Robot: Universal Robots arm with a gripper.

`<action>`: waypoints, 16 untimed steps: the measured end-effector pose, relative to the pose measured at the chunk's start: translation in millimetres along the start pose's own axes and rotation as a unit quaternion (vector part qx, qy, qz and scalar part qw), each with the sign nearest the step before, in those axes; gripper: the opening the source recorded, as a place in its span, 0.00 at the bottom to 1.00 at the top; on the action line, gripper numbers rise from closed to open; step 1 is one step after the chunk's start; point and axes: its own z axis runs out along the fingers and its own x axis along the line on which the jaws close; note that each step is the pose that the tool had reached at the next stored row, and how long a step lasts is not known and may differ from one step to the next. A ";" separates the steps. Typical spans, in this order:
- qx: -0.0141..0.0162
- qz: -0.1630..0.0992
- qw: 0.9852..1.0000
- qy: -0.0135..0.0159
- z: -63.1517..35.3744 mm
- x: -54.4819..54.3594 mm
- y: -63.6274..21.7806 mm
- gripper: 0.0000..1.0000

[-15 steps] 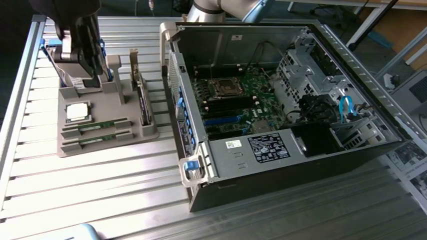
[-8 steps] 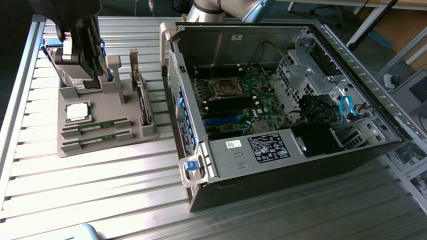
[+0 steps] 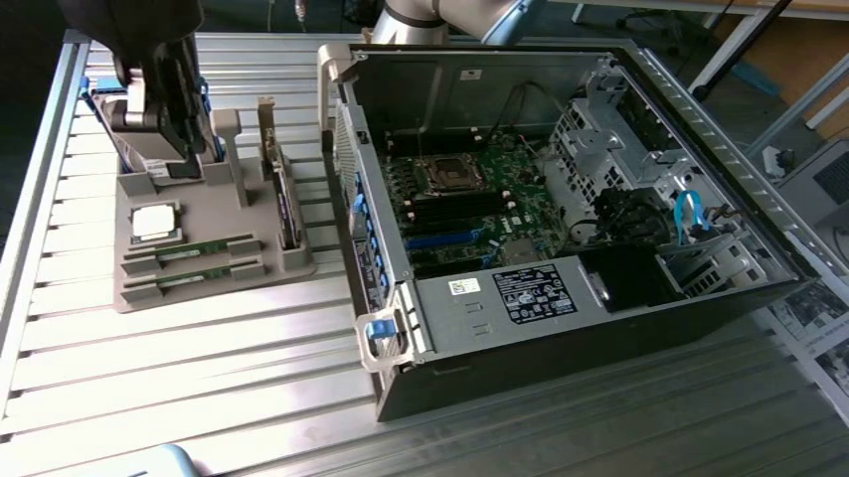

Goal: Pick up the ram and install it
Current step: 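Pick up the ram and move it above insertion slot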

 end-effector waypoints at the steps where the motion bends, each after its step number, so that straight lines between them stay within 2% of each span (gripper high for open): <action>1: 0.000 0.000 1.000 0.000 0.7 0.0 0.0 0.36; 16: 0.000 0.000 1.000 0.000 7.1 -0.3 0.1 0.36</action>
